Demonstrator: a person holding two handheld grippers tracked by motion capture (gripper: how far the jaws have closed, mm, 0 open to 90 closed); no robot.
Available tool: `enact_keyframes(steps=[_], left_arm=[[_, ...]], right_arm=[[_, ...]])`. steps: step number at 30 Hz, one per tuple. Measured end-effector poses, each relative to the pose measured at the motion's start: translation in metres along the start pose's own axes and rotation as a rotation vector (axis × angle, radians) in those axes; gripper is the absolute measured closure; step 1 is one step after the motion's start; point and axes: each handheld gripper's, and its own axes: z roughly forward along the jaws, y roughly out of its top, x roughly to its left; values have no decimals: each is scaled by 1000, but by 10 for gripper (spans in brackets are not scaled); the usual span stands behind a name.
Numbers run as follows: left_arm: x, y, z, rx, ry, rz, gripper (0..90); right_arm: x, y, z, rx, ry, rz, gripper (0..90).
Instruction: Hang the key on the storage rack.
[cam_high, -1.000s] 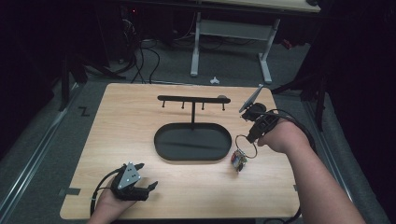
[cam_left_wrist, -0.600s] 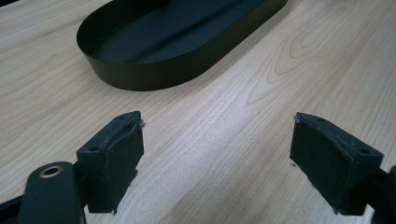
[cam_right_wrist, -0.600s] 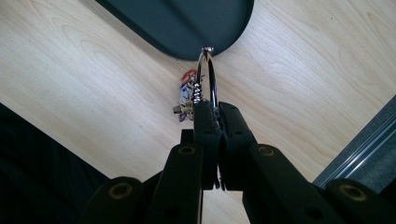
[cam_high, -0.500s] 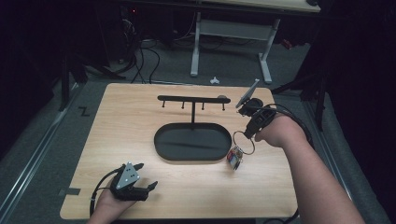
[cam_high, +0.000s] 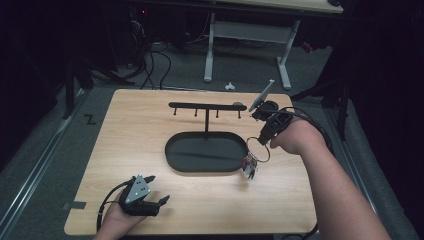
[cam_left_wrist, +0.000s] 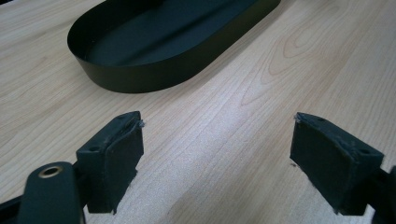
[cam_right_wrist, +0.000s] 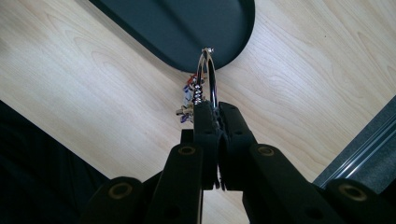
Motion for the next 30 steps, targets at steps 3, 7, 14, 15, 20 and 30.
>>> enact_keyframes(steps=[3,7,14,15,20,30], left_arm=[[1,0,0,3,2,2,178],[2,0,2,5,3,2,178],[4,-2,-1,3,21,-12,175],[4,-3,-2,1,24,-15,175],[7,-5,-10,-17,44,-37,174],[8,-7,-10,-3,38,-33,174]], right_arm=[[1,2,0,0,1,-3,876],[4,6,-2,0,4,-5,877],[4,16,-5,1,-1,-21,876],[4,17,-5,2,2,-11,876],[3,25,-5,0,-4,-18,876],[5,37,-1,-7,2,-41,877]])
